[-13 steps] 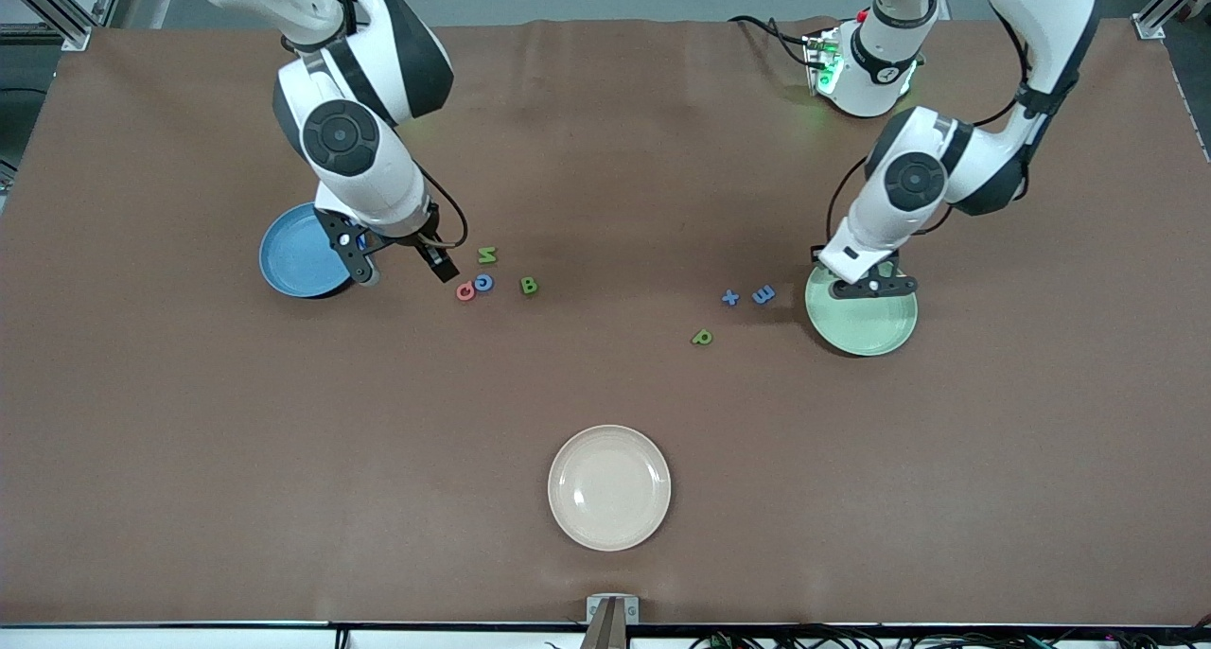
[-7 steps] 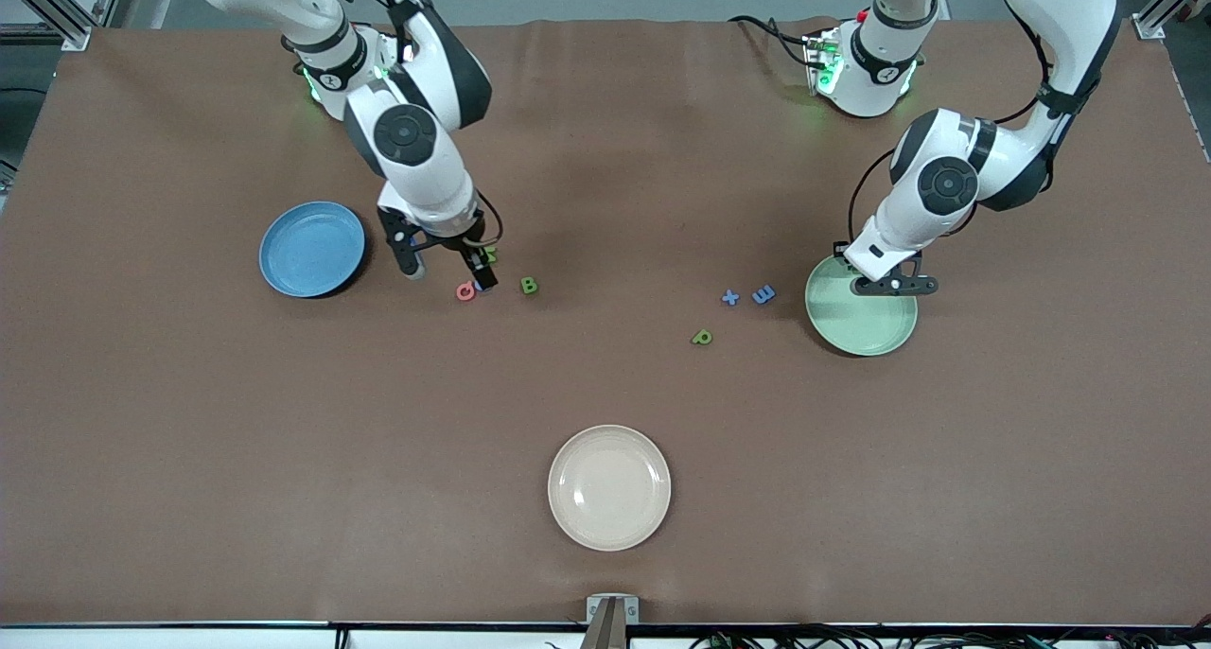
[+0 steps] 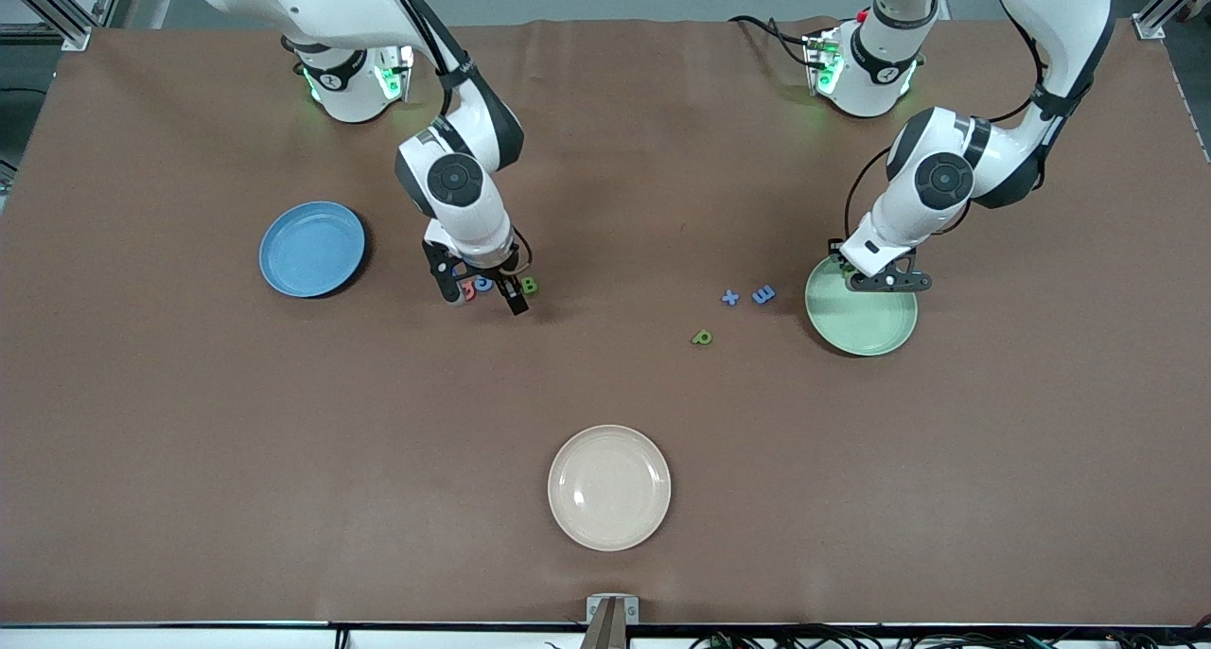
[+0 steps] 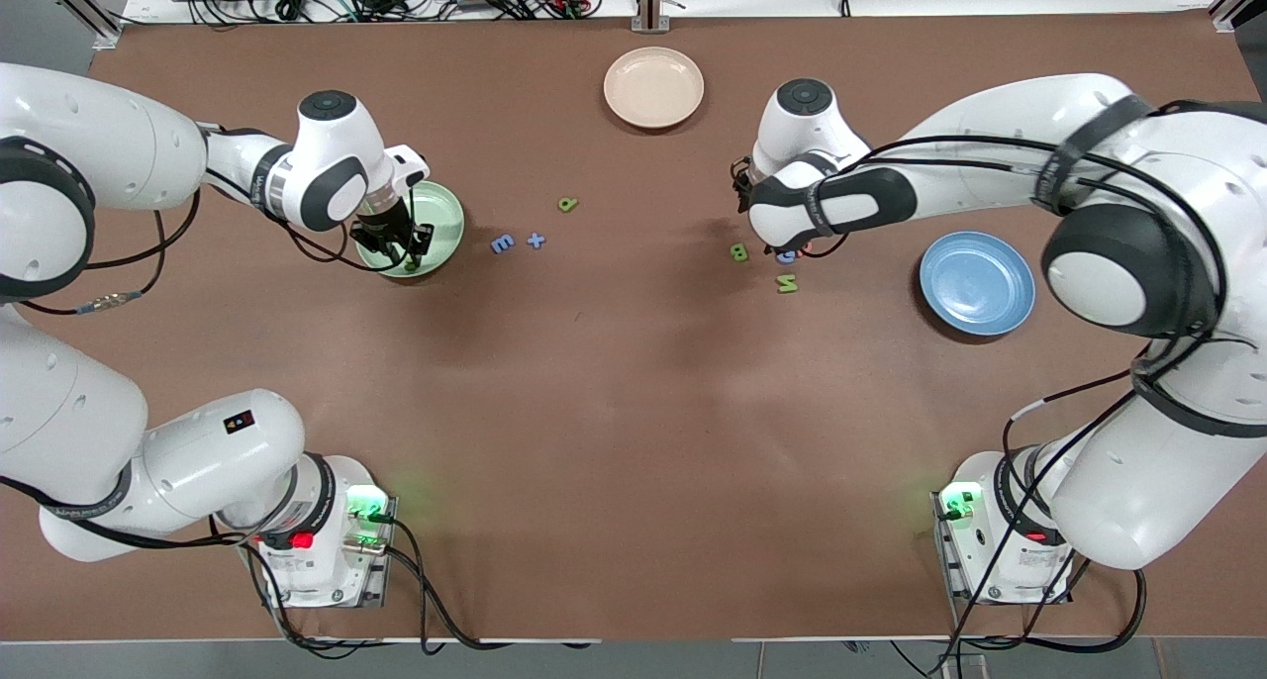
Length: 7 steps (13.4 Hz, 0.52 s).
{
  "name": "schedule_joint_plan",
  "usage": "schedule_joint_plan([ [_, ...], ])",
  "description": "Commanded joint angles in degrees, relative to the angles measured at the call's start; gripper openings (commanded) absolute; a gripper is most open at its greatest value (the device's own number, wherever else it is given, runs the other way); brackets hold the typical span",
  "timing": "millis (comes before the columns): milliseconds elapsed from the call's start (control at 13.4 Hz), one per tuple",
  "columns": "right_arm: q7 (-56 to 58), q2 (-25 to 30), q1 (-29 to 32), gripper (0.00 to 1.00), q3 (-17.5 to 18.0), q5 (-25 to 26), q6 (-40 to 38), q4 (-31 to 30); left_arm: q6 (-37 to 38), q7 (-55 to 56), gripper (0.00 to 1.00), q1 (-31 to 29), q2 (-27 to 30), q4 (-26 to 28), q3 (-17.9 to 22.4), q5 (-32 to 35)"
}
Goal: Sort uppercase to blue plate, lowercase to green plate
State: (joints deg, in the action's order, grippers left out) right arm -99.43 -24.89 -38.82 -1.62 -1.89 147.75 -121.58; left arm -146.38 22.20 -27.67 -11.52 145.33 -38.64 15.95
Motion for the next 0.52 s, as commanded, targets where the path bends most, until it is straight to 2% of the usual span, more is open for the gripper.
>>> schedule_joint_plan([
  [0, 0.4, -3.4, -1.7, 0.96, -0.5, 0.1, -0.4, 3.5, -0.7, -0.6, 0.92, -0.8, 0.6, -0.8, -0.8, 1.0],
  [225, 0.4, -4.3, -2.9, 0.92, -0.4, 0.0, -0.4, 3.7, 0.1, 3.8, 0.99, -0.7, 0.7, -4.1, -3.4, 0.4],
  [449, 0.5, -5.0, -3.7, 0.85, -0.5, 0.0, -0.4, 3.7, 0.8, 20.4, 0.99, -0.2, -1.1, -7.8, -6.9, 0.2],
])
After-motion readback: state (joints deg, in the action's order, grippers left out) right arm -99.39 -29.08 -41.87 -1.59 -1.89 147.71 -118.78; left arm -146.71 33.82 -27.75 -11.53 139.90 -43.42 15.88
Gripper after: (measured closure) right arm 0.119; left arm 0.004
